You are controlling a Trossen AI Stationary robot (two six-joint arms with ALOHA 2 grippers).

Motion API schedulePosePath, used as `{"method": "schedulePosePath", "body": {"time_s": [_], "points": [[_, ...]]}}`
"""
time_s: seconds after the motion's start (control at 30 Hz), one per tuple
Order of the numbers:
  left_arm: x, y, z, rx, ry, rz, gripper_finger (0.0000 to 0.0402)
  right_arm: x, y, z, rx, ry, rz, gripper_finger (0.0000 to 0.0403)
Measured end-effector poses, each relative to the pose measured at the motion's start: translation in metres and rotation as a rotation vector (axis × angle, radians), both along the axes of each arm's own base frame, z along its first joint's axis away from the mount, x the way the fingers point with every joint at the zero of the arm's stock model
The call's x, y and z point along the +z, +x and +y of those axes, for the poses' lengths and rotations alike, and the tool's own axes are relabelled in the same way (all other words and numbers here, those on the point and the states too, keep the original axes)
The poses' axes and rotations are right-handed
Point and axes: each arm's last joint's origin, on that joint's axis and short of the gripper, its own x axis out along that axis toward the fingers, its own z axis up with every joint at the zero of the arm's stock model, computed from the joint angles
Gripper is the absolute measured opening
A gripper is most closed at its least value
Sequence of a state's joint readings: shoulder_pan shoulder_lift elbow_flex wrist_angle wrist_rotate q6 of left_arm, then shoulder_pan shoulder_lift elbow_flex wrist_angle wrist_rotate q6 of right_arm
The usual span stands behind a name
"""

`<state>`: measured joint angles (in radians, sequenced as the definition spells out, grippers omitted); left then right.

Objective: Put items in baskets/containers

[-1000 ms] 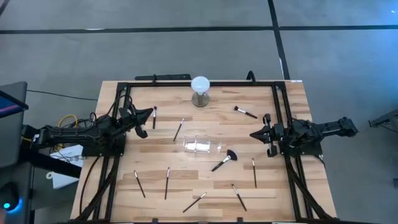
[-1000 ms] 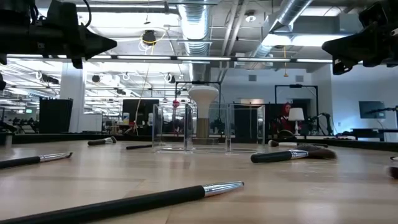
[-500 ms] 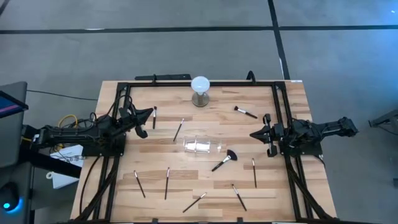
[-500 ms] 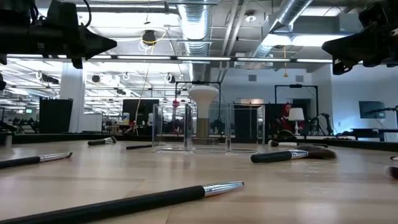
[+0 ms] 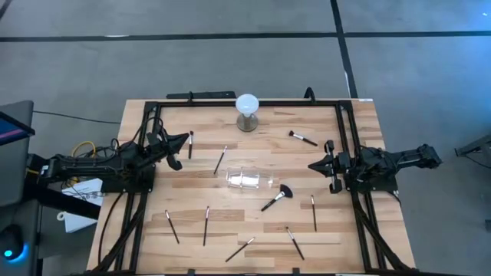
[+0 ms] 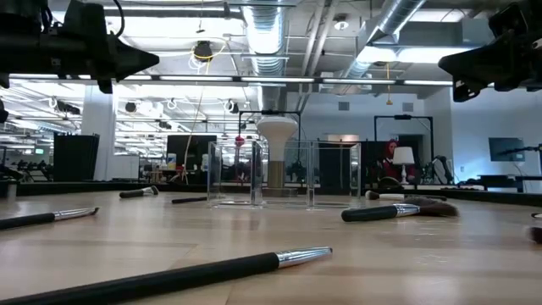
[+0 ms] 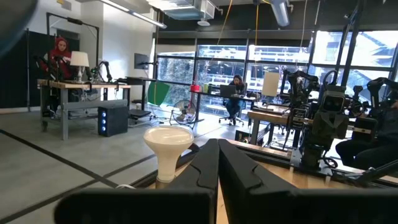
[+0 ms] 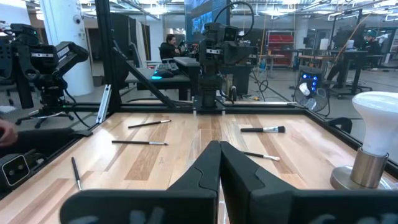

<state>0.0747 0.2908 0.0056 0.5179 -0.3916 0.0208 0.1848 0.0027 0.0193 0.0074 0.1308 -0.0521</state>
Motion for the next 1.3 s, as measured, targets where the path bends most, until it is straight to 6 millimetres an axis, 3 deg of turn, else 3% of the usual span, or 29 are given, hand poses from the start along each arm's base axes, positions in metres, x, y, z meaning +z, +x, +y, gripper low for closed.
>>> {"method": "schedulePosePath", "body": {"time_s": [1.0, 1.3], "points": [[0.0, 0.0, 0.0, -0.002, -0.006, -0.004, 0.0006, 0.002, 0.0, -0.001, -0.024, -0.001, -0.021, 0.0], [0.002, -0.001, 0.0, -0.028, -0.103, -0.08, 0.0006, 0.013, -0.001, -0.003, -0.045, 0.158, -0.13, 0.0]]}}
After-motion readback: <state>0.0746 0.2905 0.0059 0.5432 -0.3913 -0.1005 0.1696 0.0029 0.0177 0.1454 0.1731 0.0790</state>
